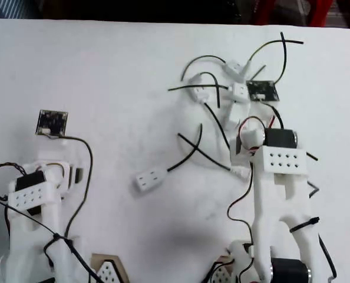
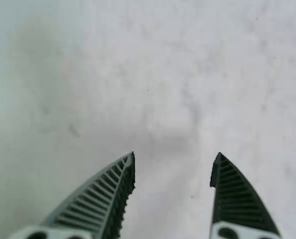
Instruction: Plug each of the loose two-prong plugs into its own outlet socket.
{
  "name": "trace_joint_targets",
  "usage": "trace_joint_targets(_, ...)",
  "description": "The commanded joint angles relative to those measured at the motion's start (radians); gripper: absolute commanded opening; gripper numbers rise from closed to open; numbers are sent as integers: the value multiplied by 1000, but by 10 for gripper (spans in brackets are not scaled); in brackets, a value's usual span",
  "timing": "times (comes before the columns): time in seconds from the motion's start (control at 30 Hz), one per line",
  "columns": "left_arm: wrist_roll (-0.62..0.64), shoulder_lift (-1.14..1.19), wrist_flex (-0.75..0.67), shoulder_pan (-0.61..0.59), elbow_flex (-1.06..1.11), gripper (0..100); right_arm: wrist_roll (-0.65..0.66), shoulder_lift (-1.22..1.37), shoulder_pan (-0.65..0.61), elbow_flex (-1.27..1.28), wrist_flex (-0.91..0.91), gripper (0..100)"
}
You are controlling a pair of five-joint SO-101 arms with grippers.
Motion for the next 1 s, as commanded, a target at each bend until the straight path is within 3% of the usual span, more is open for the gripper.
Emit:
trace_joint_targets(0.0,-11,-30,-11,-10,-3,249,193,-1,-1,-44,54,223)
trace_joint_targets(0.13,-11,-30,-11,-10,-3,249,344,47,1,-41,120,222)
trace_joint_targets(0.33,-11,-30,-11,-10,-3,249,457,265,5,-81,125,222)
trace_joint_targets(0.9,-11,-30,-11,-10,-3,249,548,711,82,-374,124,221)
trace_joint_targets(0.97,-11,-30,-11,-10,-3,249,548,748,85,-396,124,187)
